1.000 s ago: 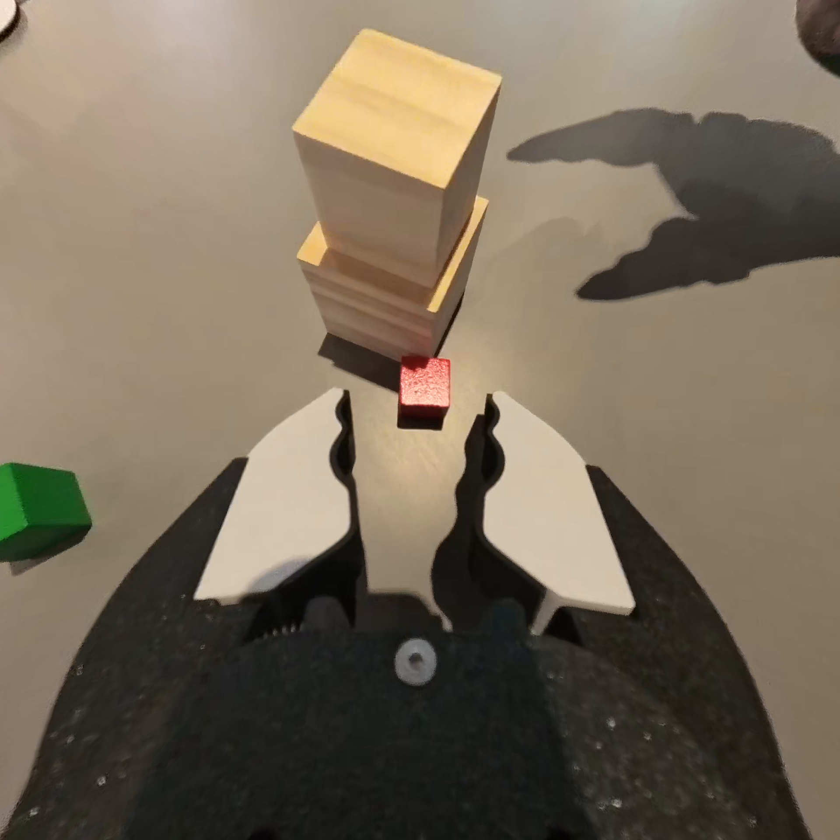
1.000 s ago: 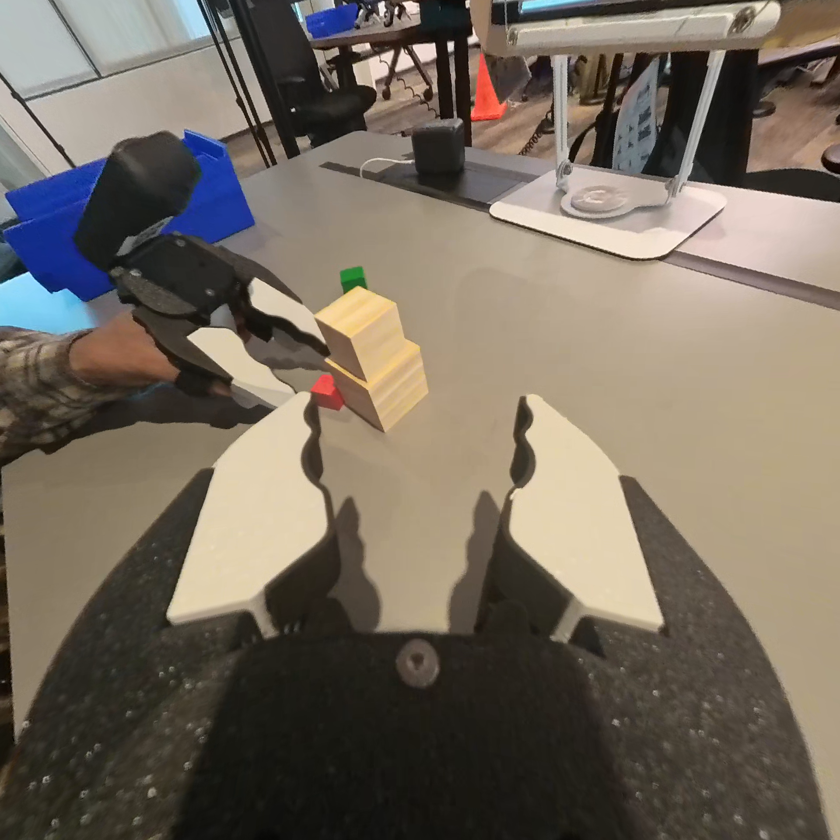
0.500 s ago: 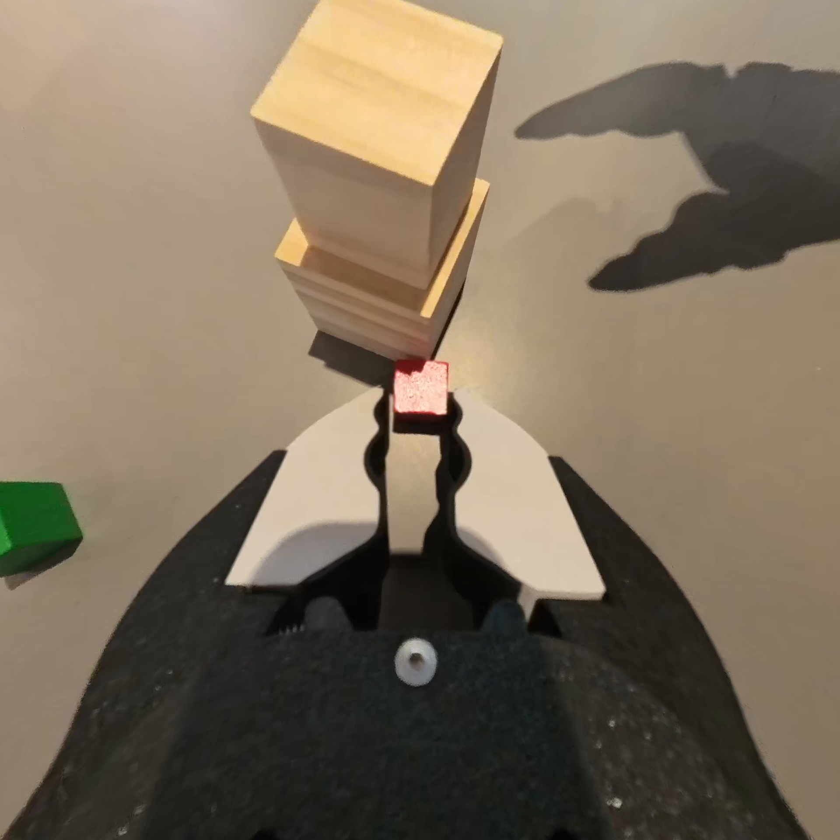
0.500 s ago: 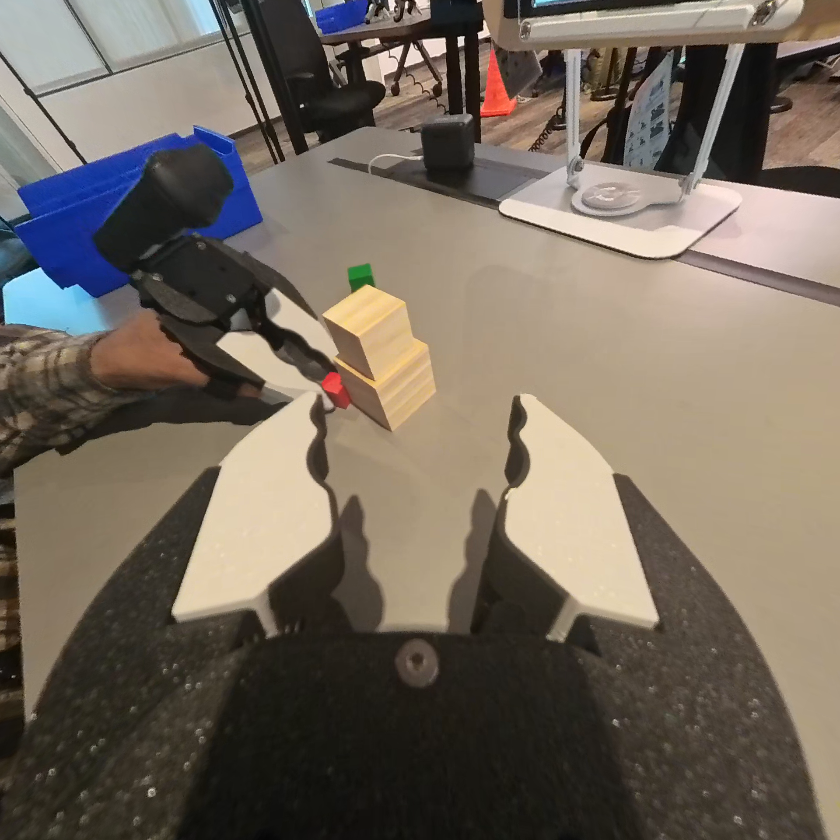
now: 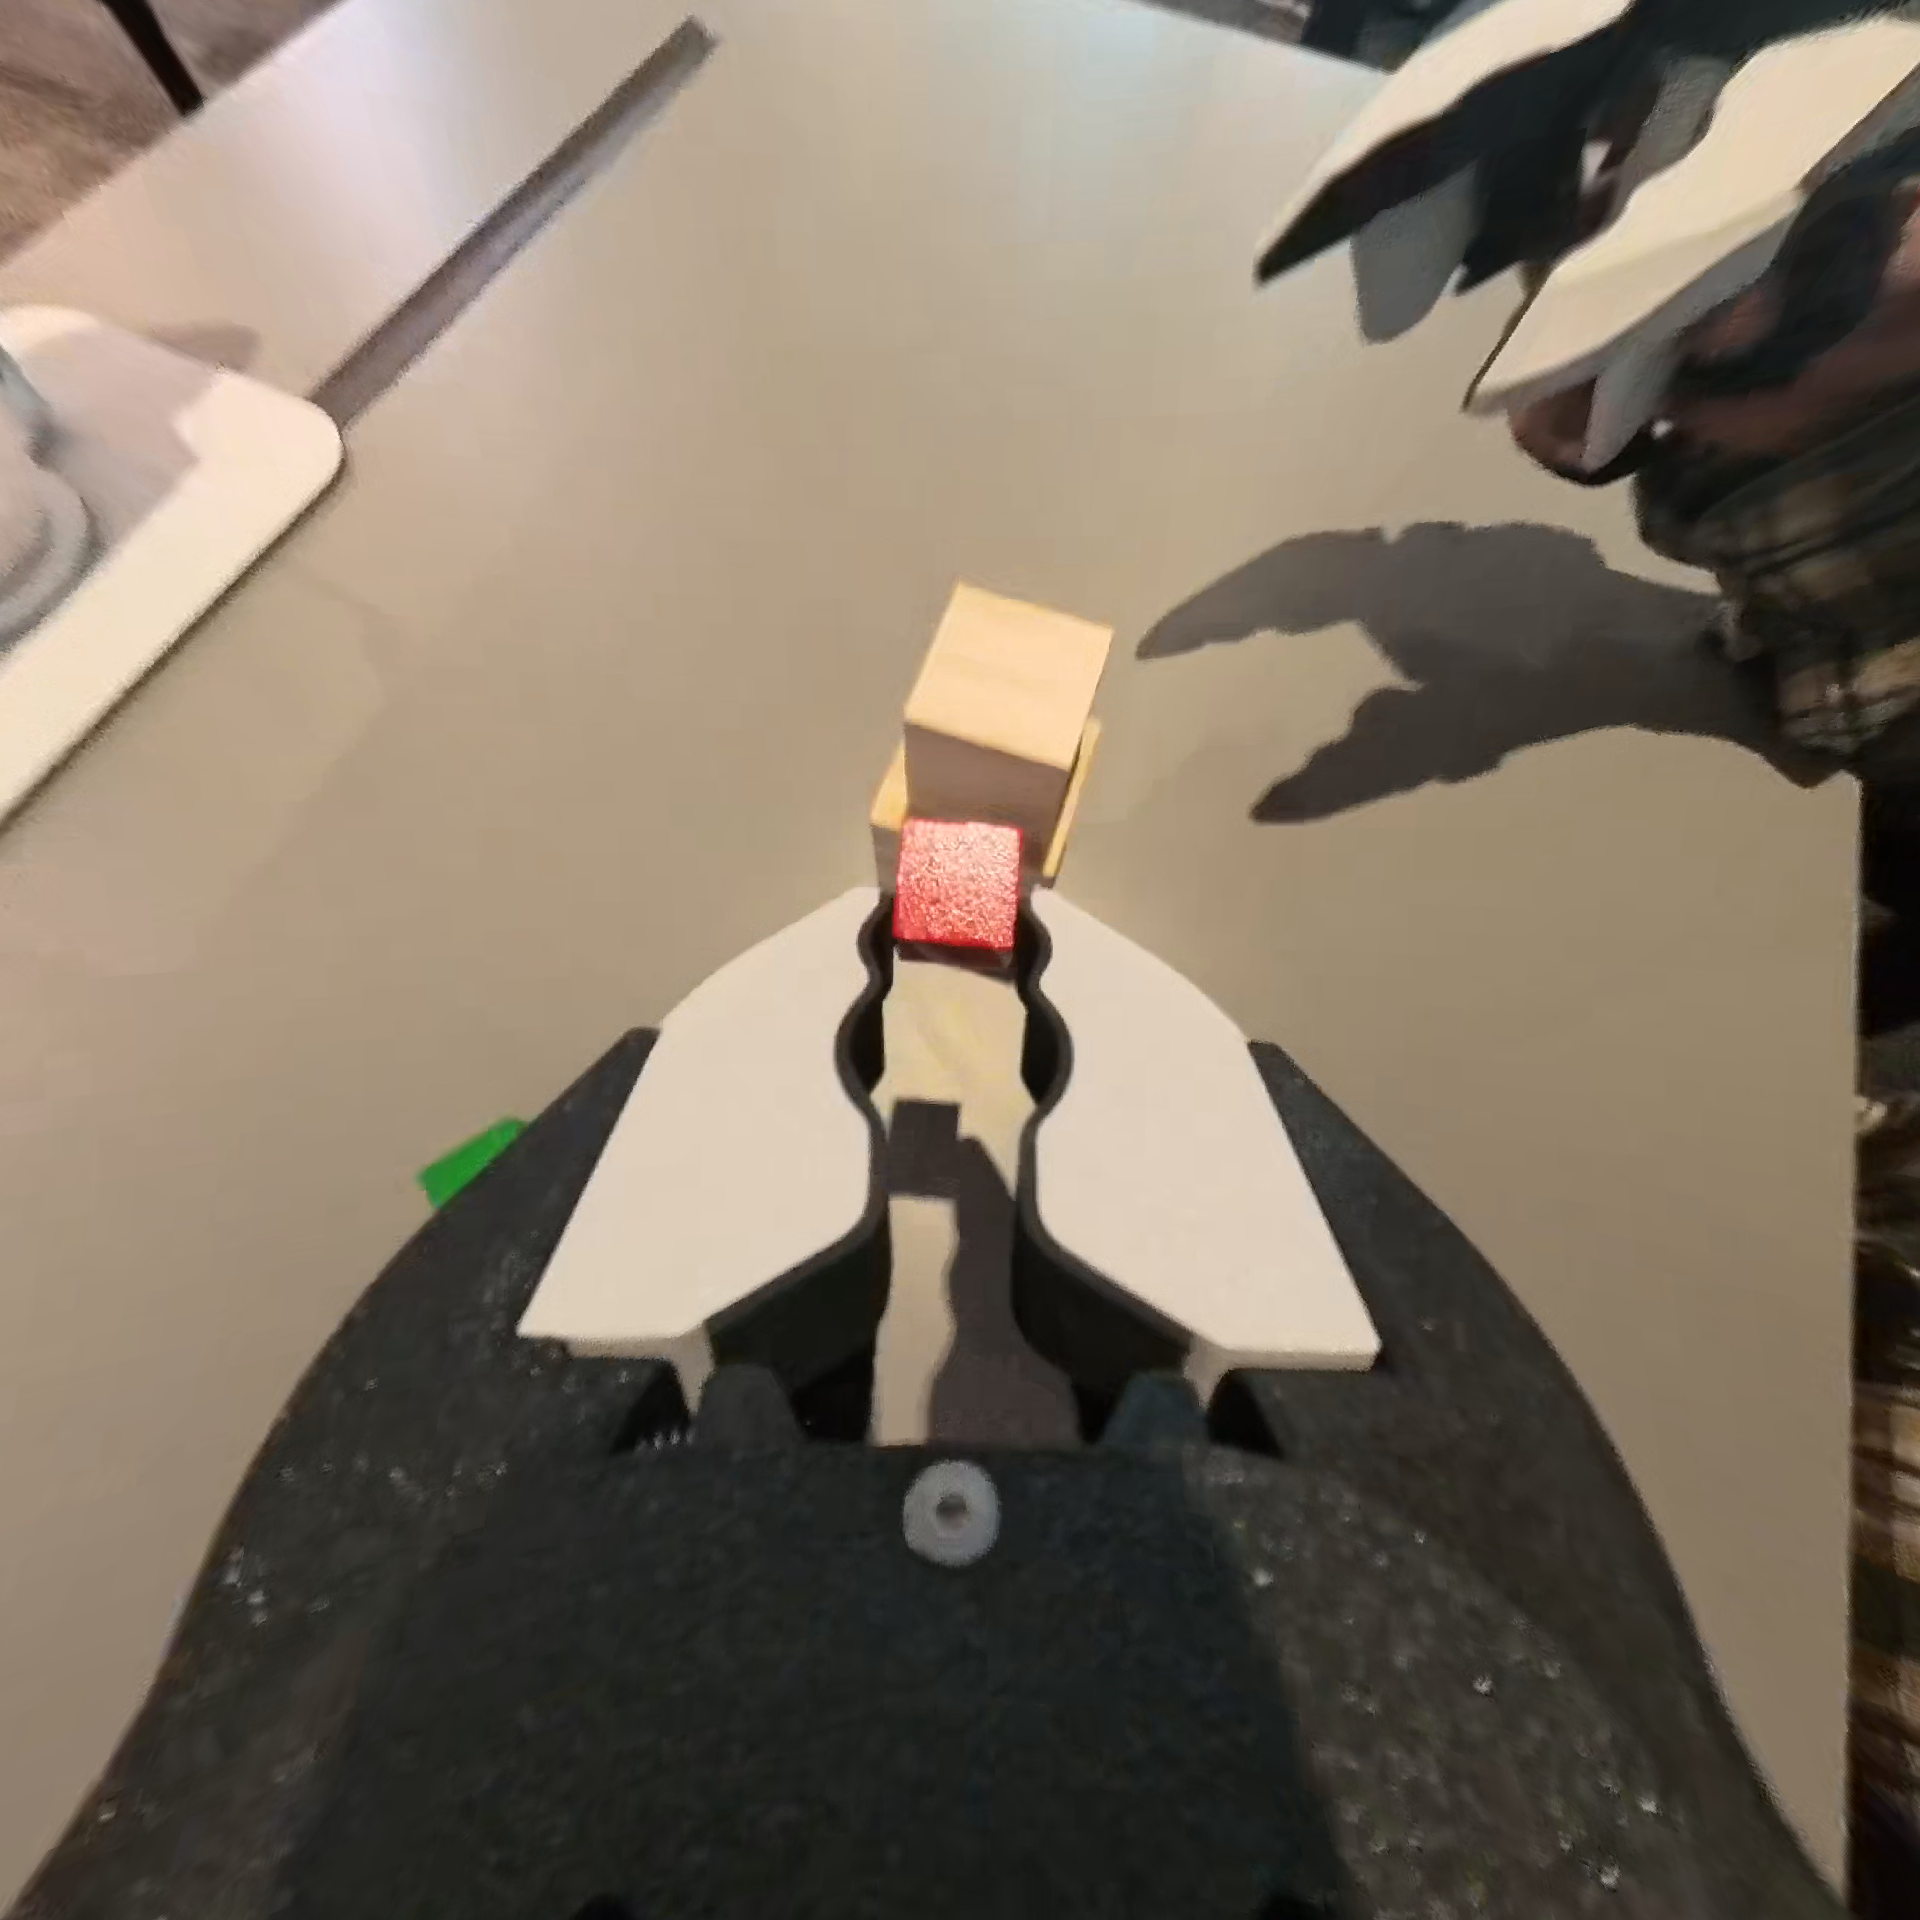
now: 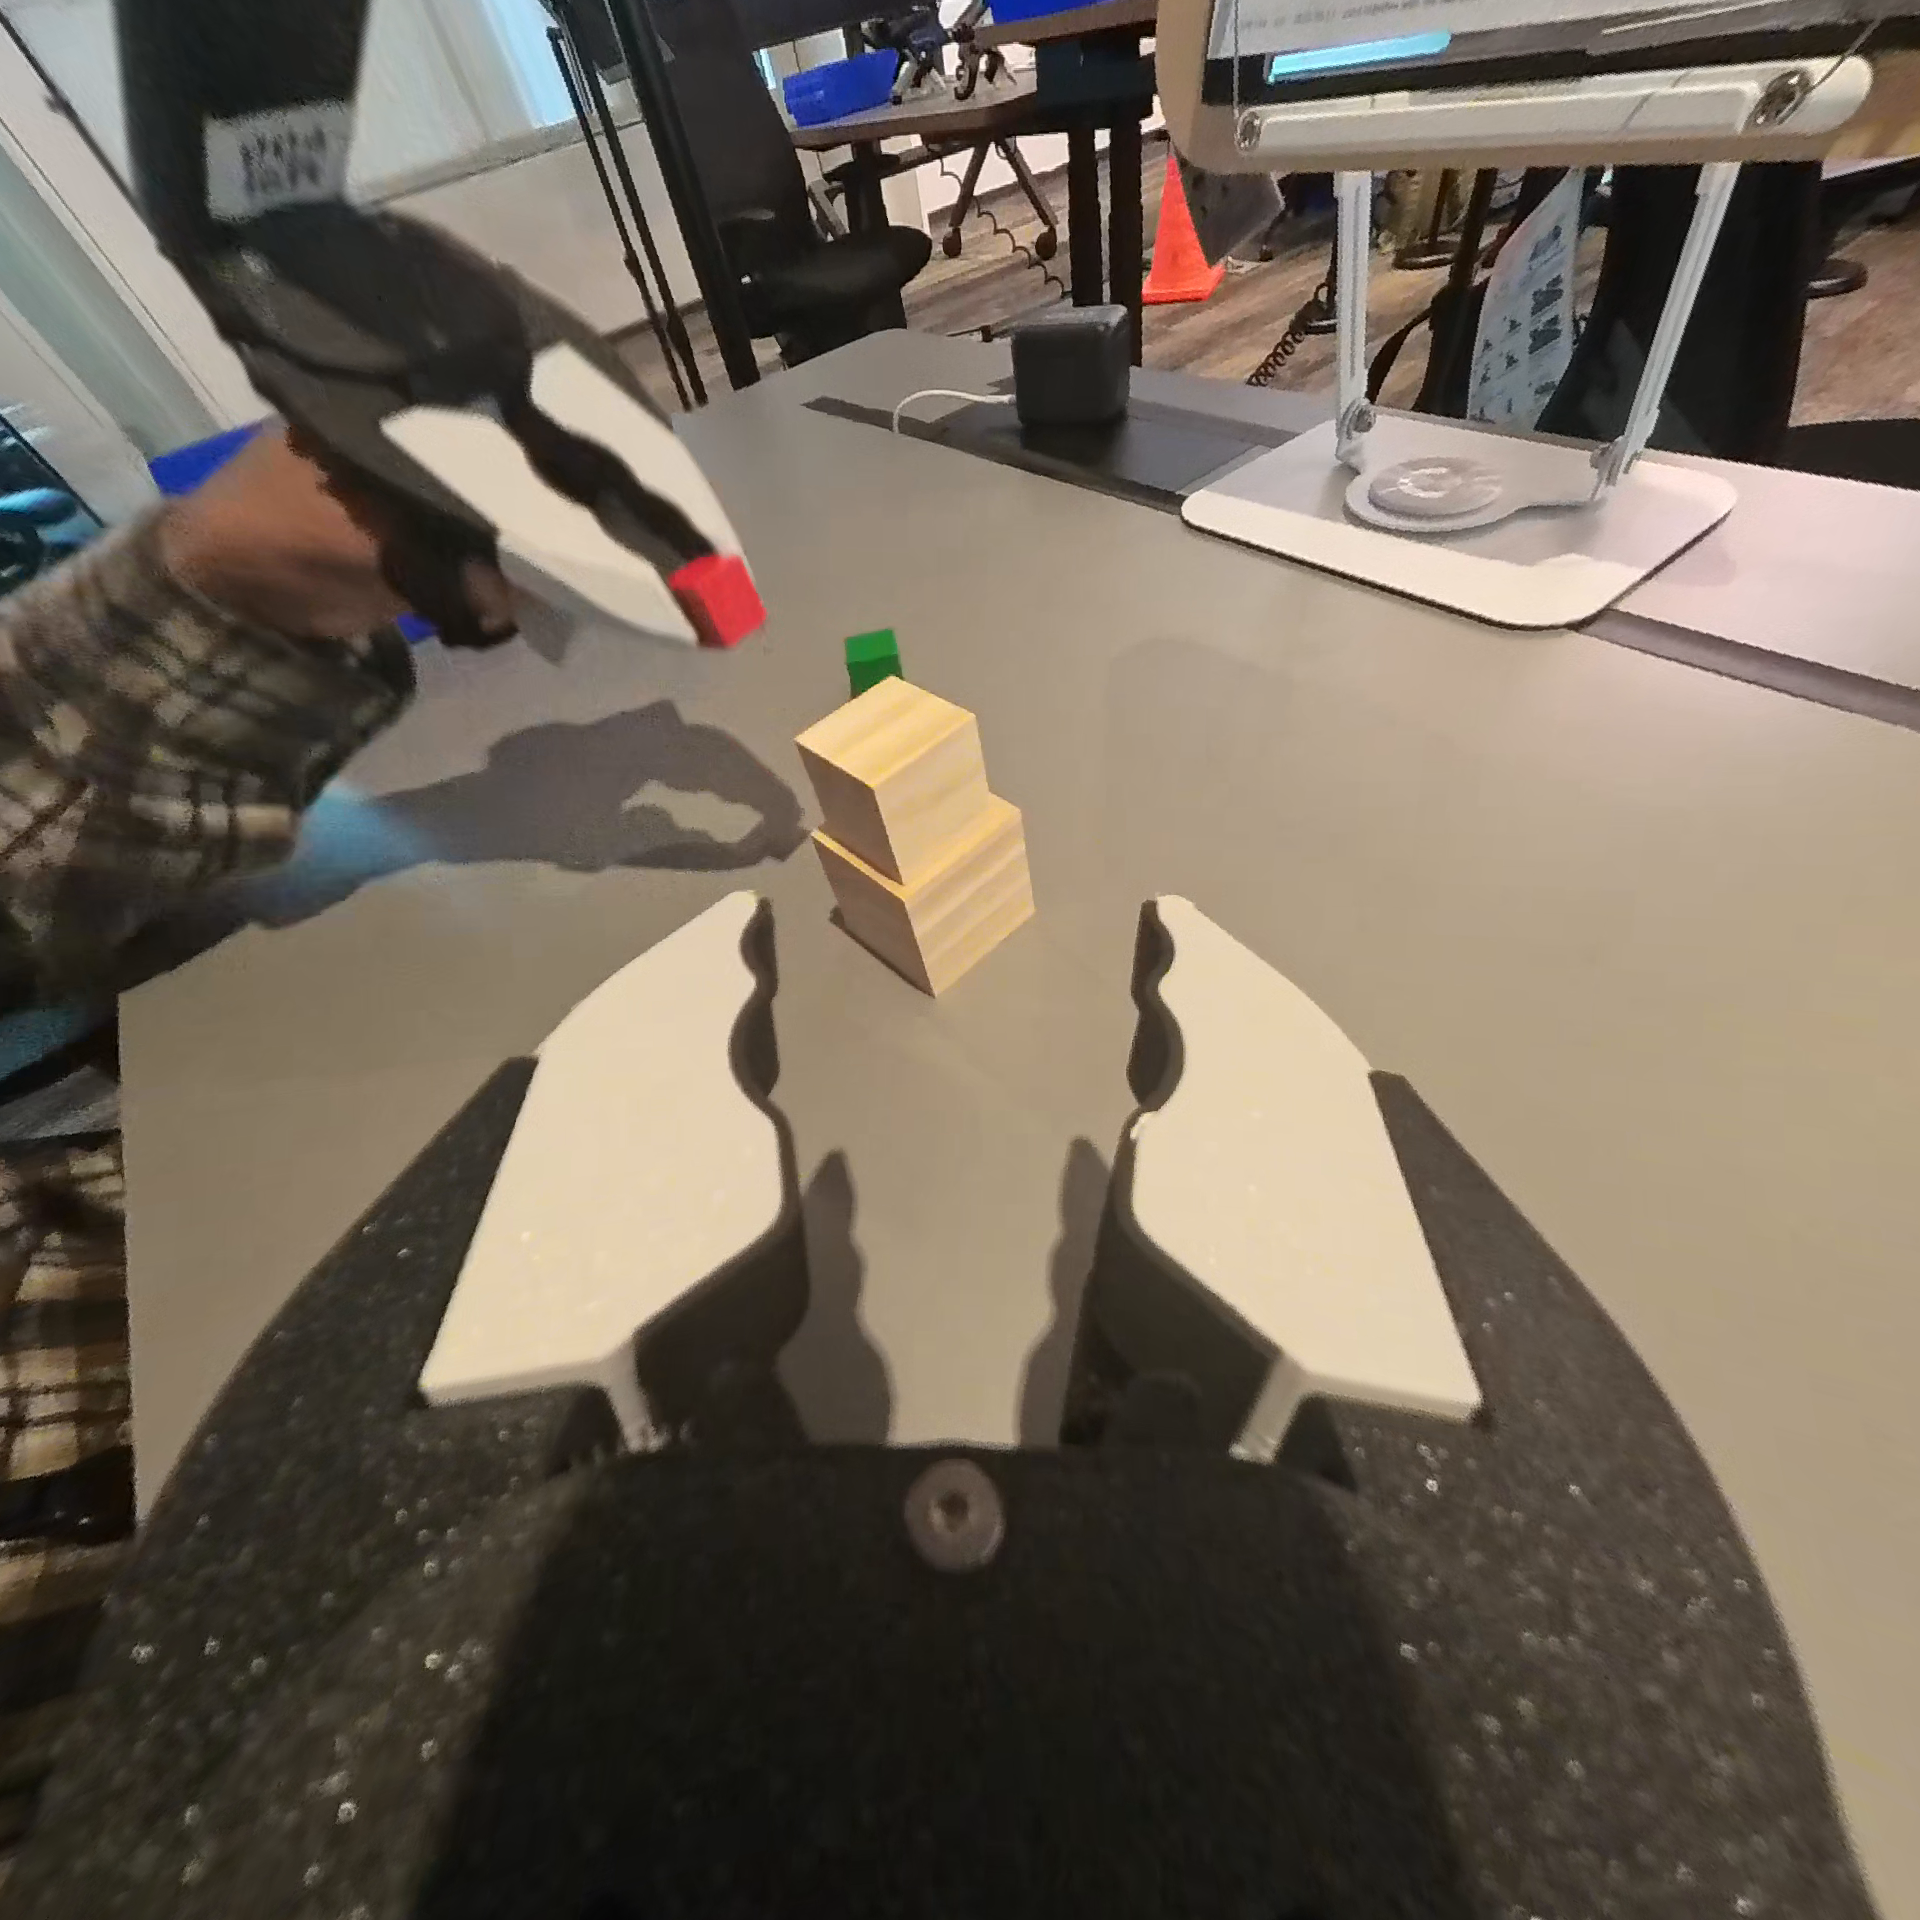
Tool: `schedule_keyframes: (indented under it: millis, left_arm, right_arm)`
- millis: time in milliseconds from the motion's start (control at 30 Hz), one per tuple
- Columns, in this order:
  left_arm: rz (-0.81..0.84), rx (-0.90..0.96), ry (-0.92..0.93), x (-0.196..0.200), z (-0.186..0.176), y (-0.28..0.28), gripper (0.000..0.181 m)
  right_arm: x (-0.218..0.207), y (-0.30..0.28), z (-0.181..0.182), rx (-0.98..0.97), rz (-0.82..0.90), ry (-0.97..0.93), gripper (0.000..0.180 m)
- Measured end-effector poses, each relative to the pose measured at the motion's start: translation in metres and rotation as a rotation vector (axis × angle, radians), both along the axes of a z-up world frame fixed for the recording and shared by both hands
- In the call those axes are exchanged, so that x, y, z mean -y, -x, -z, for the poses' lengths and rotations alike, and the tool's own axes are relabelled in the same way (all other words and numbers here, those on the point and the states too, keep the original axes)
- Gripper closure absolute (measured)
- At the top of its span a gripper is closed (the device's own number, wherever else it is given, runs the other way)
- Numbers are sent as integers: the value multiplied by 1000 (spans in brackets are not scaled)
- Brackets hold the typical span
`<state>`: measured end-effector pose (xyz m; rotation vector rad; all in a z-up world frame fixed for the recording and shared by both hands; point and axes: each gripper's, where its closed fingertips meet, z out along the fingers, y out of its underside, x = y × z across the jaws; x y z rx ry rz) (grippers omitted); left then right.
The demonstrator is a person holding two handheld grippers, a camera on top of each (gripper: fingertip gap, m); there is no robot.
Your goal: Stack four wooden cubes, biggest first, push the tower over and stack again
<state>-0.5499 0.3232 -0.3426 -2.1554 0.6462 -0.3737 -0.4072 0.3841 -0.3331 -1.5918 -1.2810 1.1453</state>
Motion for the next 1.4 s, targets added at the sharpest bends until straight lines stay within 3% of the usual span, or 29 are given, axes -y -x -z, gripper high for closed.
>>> schedule_keyframes:
  millis: [33,133,400,1233,1400]
  left_arm:
    - [15,-23,-1,-4,-8,-1,159]
    - [61,-105,30,-17,-17,-9,159]
    - [172,-138,128,-37,-1,-42,159]
    - [208,-117,181,-41,18,-49,158]
    - [191,-129,171,-44,17,-45,146]
  right_arm:
    - [0,0,0,0,-1,0,114]
    - [0,-1,0,5,-2,-1,114]
    - [1,-2,3,10,-14,11,116]
    - [3,0,8,18,-42,30,119]
    - [3,0,9,20,-44,31,118]
